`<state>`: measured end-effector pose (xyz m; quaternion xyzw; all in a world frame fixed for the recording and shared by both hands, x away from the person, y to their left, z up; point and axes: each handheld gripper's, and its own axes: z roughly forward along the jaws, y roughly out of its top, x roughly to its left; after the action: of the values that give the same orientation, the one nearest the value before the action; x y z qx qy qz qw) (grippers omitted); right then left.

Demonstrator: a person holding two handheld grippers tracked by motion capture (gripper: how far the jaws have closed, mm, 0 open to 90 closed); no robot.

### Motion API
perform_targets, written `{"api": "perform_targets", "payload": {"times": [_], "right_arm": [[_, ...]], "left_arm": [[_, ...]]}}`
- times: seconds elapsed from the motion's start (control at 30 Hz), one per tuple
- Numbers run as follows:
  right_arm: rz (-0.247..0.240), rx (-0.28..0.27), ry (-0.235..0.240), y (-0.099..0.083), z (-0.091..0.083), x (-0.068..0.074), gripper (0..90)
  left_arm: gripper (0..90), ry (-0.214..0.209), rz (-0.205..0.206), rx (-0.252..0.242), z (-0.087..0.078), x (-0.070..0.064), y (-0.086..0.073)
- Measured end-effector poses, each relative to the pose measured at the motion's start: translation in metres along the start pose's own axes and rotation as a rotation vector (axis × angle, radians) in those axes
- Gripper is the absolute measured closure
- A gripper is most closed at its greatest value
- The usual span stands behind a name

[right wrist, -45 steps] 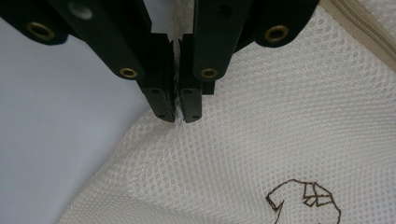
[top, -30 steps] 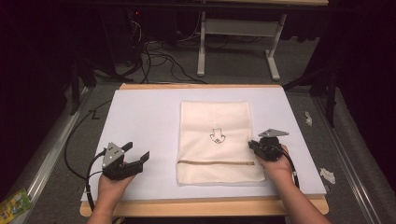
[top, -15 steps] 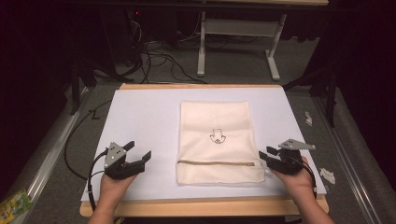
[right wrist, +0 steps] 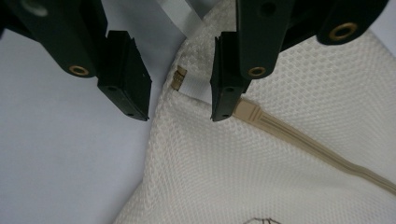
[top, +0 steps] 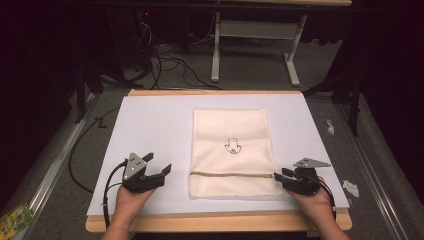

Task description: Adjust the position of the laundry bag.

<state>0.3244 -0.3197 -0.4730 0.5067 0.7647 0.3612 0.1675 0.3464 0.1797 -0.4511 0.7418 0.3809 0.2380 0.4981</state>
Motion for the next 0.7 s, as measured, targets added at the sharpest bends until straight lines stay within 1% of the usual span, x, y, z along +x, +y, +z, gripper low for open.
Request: {"api": "perform_targets", "payload": {"times": [0.07, 0.1, 0.2, 0.3, 0.33, 0.37, 0.43, 0.53, 0.57, 0.63, 0.67, 0.7], "right_arm": [[-0.003, 0.004, -0.007, -0.0003, 0.0007, 0.0009, 57.6], [-0.013, 0.007, -0.011, -0.0010, 0.0025, 0.0013, 58.5], [-0.003, 0.002, -0.011, -0.0022, 0.0032, 0.0015, 59.4], [0.005, -0.005, -0.001, -0.0040, 0.0032, 0.0035, 66.0], [0.005, -0.005, -0.001, -0.0040, 0.0032, 0.0035, 66.0], [-0.004, -0.006, 0.005, -0.0044, 0.0033, 0.0042, 68.6], [-0.012, -0.008, 0.014, -0.0047, 0.0036, 0.0037, 70.2], [-0.007, -0.006, 0.019, -0.0048, 0.0035, 0.0038, 72.0], [-0.021, -0.004, 0.027, -0.0048, 0.0032, 0.0050, 76.7], [-0.029, -0.006, 0.025, -0.0048, 0.0033, 0.0060, 78.3], [-0.057, -0.006, 0.014, -0.0044, 0.0036, 0.0094, 81.7], [-0.060, -0.005, 0.015, -0.0041, 0.0038, 0.0096, 82.3]], "left_arm": [[22.9, -0.003, 0.007, 0.010, 0.0004, -0.0014, -0.0004], [22.8, -0.006, 0.006, 0.014, 0.0007, -0.0021, -0.0006], [22.8, -0.006, 0.008, 0.014, 0.0003, -0.0023, -0.0006], [22.8, -0.002, 0.008, 0.008, -0.0011, -0.0015, -0.0001], [22.8, -0.002, 0.008, 0.008, -0.0011, -0.0015, -0.0001], [22.9, -0.001, 0.005, 0.007, -0.0015, -0.0005, 0.0002], [22.9, -0.003, 0.004, 0.009, -0.0010, 0.0003, 0.0002], [22.9, -0.003, 0.008, 0.015, 0.0004, 0.0003, -0.0002], [22.9, -0.006, 0.009, 0.017, 0.0009, 0.0001, -0.0003], [22.9, -0.010, 0.014, 0.020, 0.0012, -0.0006, 0.0000], [22.9, -0.009, 0.022, 0.019, 0.0008, -0.0009, 0.0007], [22.9, -0.009, 0.022, 0.019, 0.0008, -0.0009, 0.0007]]}}
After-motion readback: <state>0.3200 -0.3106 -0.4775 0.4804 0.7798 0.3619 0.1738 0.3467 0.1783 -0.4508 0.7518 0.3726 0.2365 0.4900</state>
